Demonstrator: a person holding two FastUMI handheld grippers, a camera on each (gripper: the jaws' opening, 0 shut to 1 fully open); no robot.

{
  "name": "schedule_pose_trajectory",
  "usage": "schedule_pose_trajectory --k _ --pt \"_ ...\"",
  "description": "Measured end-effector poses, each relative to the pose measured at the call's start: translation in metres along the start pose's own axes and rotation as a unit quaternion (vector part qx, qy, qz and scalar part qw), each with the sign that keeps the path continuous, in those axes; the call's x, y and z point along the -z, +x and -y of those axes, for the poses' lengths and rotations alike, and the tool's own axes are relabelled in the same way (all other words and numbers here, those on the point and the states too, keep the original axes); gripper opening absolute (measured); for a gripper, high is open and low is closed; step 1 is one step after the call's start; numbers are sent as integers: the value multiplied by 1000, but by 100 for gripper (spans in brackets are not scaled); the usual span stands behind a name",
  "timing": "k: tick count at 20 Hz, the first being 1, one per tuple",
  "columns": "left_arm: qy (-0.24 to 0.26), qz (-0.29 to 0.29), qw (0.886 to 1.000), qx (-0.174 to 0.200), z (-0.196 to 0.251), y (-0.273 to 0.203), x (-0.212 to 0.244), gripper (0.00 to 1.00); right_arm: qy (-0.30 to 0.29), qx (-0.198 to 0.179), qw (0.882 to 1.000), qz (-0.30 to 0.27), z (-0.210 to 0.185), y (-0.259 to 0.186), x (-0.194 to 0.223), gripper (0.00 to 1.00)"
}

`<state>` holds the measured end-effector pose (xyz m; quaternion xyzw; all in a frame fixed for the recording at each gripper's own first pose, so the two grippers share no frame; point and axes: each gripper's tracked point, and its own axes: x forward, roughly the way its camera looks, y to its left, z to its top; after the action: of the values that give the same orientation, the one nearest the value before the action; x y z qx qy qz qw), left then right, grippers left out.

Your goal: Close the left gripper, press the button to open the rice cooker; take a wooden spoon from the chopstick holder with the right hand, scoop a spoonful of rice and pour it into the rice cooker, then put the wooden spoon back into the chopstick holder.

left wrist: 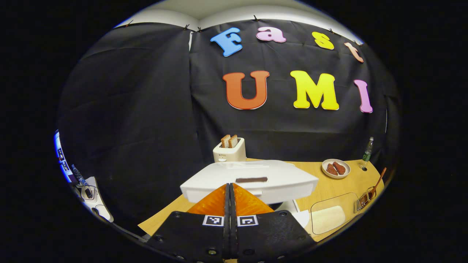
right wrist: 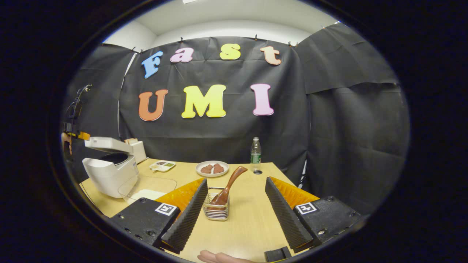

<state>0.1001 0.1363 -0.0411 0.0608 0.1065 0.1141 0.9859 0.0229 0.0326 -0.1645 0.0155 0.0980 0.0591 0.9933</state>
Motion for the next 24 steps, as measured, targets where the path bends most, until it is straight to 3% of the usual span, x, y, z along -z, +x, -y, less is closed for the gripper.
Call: schedule_pose_trajectory --k 2,5,6,7,8,10,11,13,14,15,19,24 --pt "-9 14 1000 12 -1 -22 -3 0 11 -10 1000 -15 -6 6 8 99" --pt "-30 55 998 14 -9 -56 -12 12 23 -25 999 -28 -15 14 13 100" --pt "-33 66 997 15 -11 -67 -15 12 27 -27 999 -27 -15 18 14 100" --pt "-31 75 996 20 -10 -81 -16 27 31 -31 999 -25 -16 23 13 99" --pt "-30 85 996 28 -9 -94 -18 34 38 -33 998 -23 -18 30 13 99" --pt "-26 98 994 31 -9 -117 -22 43 46 -31 998 -26 -15 44 20 100" --pt "-22 103 994 38 -6 -128 -22 59 47 -32 998 -28 -16 51 22 100" --pt "-16 111 993 47 -3 -148 -20 71 47 -34 998 -33 -14 68 27 100" --pt "-14 114 992 52 -1 -156 -19 86 46 -37 998 -37 -14 76 28 99" --pt "-8 114 992 55 -1 -164 -16 94 48 -38 997 -41 -13 85 31 100" --pt "8 122 990 73 -2 -196 -5 95 56 -50 994 -85 -14 122 41 100" --pt "-8 132 988 79 -10 -215 6 95 72 -31 987 -137 -8 164 67 100"
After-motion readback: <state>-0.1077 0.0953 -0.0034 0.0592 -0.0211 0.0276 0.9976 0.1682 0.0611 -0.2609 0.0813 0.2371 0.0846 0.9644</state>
